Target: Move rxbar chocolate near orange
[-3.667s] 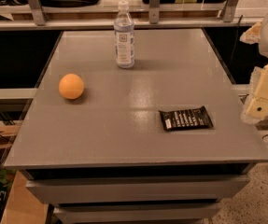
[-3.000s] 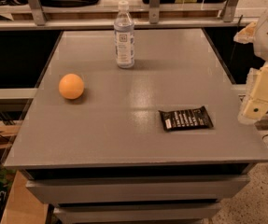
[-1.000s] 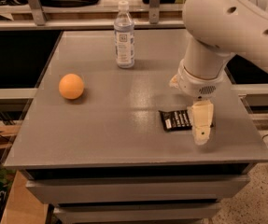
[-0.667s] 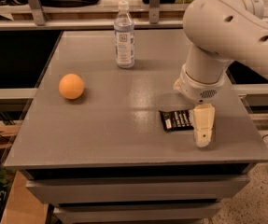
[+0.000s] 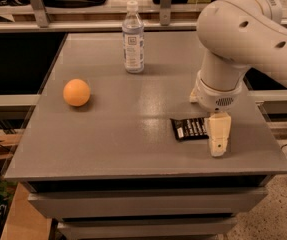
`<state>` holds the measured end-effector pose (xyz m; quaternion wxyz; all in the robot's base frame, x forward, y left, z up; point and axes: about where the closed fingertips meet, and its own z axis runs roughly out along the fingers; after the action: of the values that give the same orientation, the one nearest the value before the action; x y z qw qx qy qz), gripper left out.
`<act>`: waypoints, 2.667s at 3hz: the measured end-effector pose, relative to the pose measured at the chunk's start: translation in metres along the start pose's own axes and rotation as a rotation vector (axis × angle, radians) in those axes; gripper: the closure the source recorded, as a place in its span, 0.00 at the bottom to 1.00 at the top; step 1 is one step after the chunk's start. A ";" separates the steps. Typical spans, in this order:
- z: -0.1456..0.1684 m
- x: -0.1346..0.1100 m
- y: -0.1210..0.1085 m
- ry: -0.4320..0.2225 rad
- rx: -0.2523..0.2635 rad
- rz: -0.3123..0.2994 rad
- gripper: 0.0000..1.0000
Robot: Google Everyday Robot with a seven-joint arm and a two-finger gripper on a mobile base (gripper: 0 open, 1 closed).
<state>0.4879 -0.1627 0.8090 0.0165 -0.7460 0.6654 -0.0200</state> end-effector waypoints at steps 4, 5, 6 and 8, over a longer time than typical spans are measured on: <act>-0.033 -0.001 -0.009 -0.012 0.025 0.004 1.00; -0.052 0.002 -0.017 -0.023 0.065 0.011 1.00; -0.074 0.000 -0.020 -0.082 0.091 -0.002 1.00; -0.077 -0.008 -0.027 -0.056 0.104 -0.072 1.00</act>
Offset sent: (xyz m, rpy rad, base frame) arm 0.0074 0.0039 0.0265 -0.0114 -0.0124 0.0117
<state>0.5093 -0.1515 0.8875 0.0728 -0.7678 0.6357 -0.0342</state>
